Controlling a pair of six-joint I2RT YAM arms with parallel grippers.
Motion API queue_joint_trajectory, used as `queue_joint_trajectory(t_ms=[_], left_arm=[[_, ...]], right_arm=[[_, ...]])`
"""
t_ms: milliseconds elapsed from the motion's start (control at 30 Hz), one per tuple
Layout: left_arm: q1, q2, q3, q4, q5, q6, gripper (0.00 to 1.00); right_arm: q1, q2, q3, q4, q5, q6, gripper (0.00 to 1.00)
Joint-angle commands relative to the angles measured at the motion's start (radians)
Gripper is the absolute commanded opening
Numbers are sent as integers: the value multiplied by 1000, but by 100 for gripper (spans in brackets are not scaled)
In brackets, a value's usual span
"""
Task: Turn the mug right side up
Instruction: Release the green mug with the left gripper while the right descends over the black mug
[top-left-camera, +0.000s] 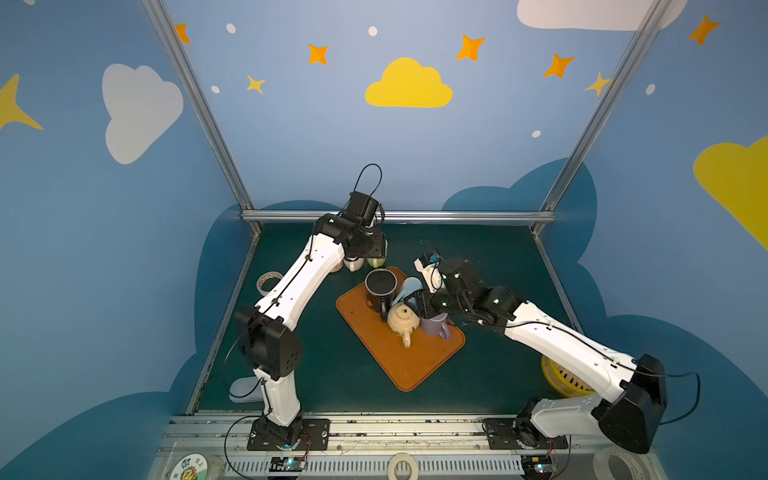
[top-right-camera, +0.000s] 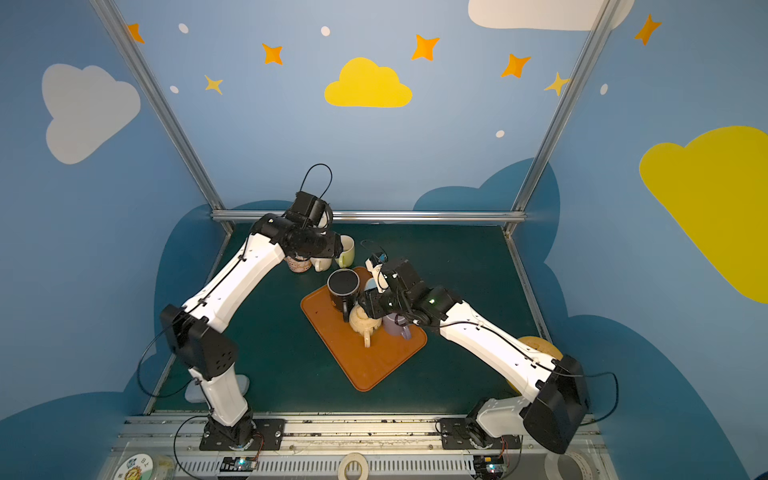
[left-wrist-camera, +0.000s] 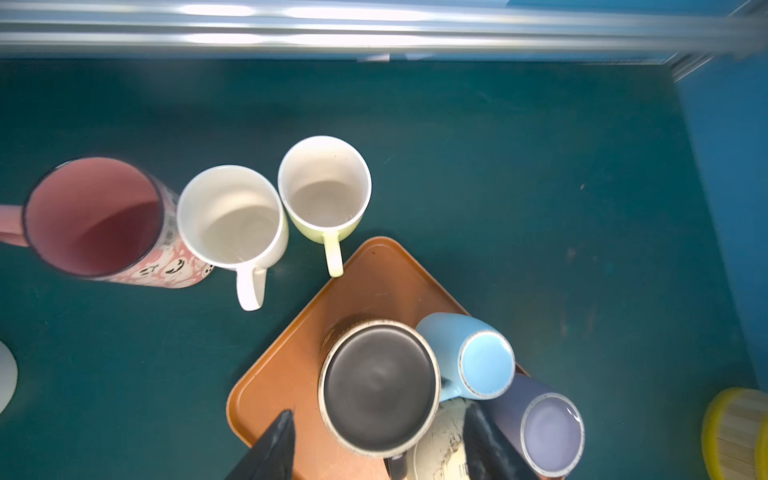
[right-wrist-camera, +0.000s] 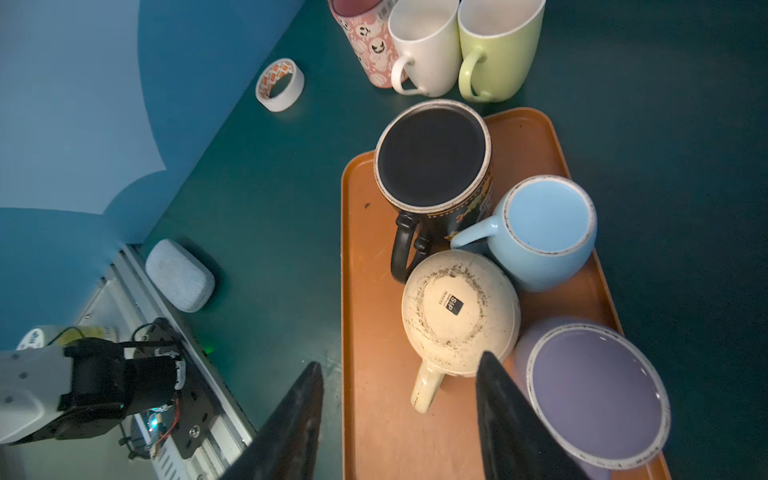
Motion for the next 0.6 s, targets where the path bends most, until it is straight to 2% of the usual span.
queue_joint_trajectory(t_ms=[0, 233, 467, 567], left_arm=[[3, -145, -148, 138, 18, -26, 67], [4, -468, -513, 278, 25, -65, 73], [14, -714, -733, 297, 17, -97, 79], [17, -803, -798, 291, 7, -105, 85]], right_arm=[[54, 52, 52, -114, 163, 35, 54], [163, 206, 191, -213, 315, 89, 55], [197, 368, 324, -261, 370, 147, 57], [201, 427, 368, -270, 388, 175, 57]])
